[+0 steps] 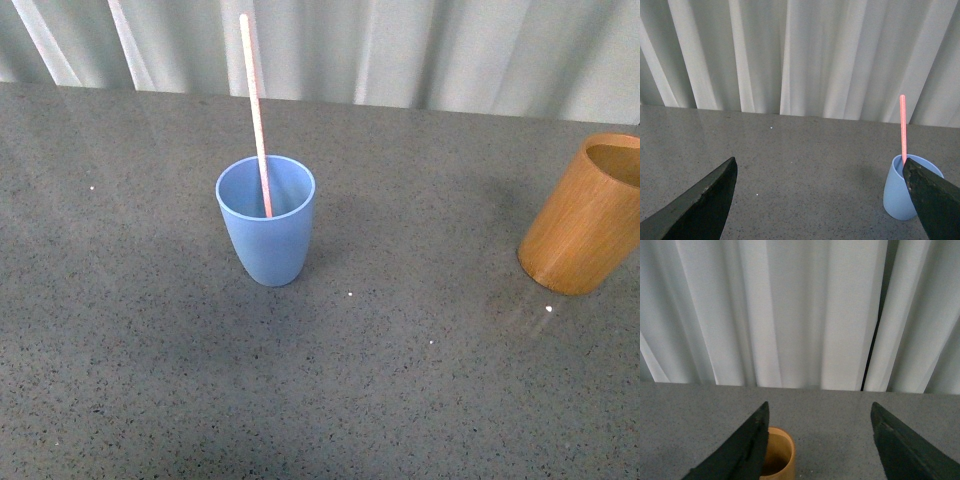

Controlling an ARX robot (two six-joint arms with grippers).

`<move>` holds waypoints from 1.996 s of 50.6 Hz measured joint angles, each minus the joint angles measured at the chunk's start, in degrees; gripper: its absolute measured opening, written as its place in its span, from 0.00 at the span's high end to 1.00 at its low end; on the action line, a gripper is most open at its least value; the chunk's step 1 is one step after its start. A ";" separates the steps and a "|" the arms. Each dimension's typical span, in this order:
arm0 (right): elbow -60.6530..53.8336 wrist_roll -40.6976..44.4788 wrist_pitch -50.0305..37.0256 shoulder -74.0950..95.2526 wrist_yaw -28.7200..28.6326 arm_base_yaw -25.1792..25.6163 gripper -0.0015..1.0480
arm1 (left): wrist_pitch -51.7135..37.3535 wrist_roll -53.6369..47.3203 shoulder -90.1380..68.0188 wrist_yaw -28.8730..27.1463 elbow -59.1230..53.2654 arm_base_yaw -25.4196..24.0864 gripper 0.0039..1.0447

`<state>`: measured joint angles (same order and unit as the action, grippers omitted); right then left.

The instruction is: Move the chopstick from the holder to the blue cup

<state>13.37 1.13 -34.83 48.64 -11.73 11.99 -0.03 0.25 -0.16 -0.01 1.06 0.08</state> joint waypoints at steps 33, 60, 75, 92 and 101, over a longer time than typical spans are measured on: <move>-11.08 -0.55 11.41 -22.64 11.67 -11.78 0.99 | 0.00 0.00 0.00 0.00 0.00 0.00 0.06; -12.39 -0.55 18.34 -32.35 11.69 -11.82 0.99 | 0.00 0.00 0.00 0.00 0.00 0.00 0.06; -12.39 -0.55 22.93 -36.96 11.69 -11.82 0.99 | 0.00 0.00 0.00 0.00 0.00 0.00 0.06; -12.37 -0.59 34.67 -48.39 11.72 -11.82 0.99 | 0.00 0.00 0.04 0.00 0.00 0.00 0.06; -12.37 -0.57 34.73 -48.39 11.69 -11.82 0.84 | 0.00 0.00 0.04 0.00 0.00 0.00 0.06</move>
<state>0.99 0.56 -0.10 0.25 -0.03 0.16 -0.03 0.25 -0.12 -0.01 1.06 0.08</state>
